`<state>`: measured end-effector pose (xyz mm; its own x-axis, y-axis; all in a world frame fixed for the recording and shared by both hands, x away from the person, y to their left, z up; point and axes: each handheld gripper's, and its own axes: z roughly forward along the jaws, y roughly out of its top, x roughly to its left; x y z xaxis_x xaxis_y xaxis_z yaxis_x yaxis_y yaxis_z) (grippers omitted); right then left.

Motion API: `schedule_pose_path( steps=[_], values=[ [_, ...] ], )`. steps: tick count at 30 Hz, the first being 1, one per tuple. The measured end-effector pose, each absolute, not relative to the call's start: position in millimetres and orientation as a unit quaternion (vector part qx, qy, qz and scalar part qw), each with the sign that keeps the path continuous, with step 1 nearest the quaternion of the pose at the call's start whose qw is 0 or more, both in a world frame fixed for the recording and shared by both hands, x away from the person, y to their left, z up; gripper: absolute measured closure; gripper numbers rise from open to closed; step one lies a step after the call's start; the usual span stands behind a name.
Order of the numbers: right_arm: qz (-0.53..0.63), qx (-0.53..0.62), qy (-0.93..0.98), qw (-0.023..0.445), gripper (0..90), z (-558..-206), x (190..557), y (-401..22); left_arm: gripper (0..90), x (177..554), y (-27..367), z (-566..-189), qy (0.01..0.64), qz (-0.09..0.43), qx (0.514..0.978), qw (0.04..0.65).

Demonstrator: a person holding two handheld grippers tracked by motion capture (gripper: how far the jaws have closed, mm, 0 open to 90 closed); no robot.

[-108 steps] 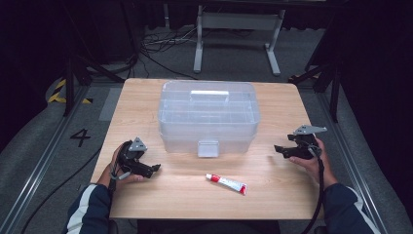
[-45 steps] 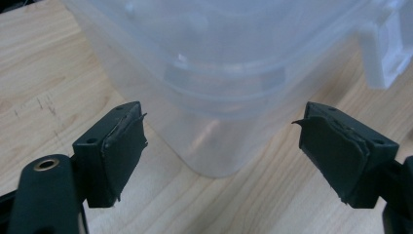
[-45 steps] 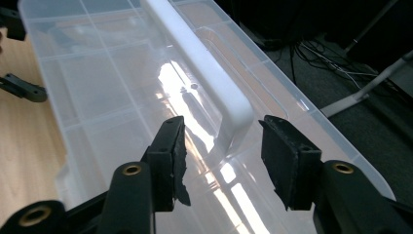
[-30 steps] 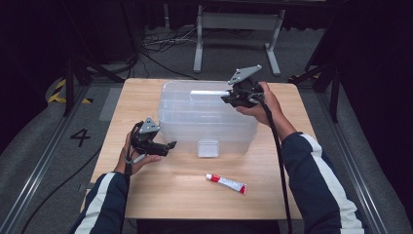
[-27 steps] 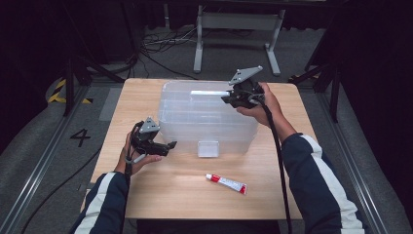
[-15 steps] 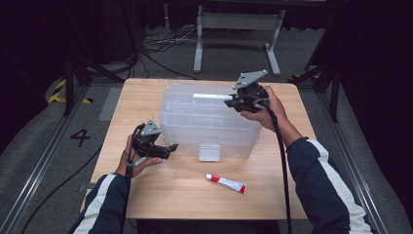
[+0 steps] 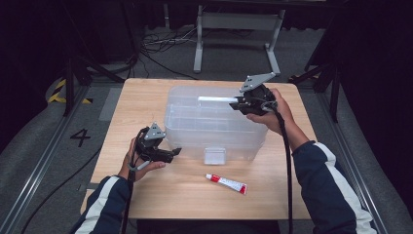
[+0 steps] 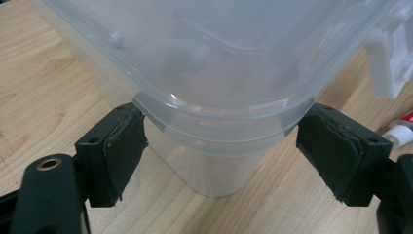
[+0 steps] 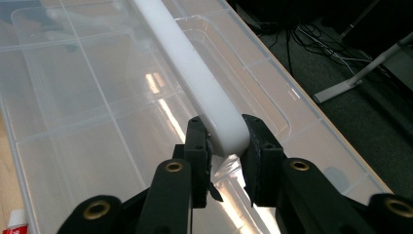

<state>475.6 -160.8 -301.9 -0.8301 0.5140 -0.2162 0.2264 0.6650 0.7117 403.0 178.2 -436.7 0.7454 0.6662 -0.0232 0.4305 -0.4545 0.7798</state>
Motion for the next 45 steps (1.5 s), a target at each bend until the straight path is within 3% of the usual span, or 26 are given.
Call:
schedule_pose_path(
  steps=[17,22,30,45],
  values=[
    [0.349,0.221,0.889,0.197,73.9,-295,481,-160,30.8,380,204,-423,0.332,0.173,0.829,0.415],
    [0.341,0.232,0.891,0.191,73.6,-290,485,-158,40.6,375,208,-417,0.329,0.182,0.825,0.422],
    [0.341,0.24,0.89,0.182,72.9,-284,493,-158,64.7,375,207,-412,0.318,0.189,0.822,0.433],
    [0.33,0.242,0.893,0.186,71.6,-277,499,-155,89.7,381,200,-409,0.314,0.216,0.808,0.45]
  ],
)
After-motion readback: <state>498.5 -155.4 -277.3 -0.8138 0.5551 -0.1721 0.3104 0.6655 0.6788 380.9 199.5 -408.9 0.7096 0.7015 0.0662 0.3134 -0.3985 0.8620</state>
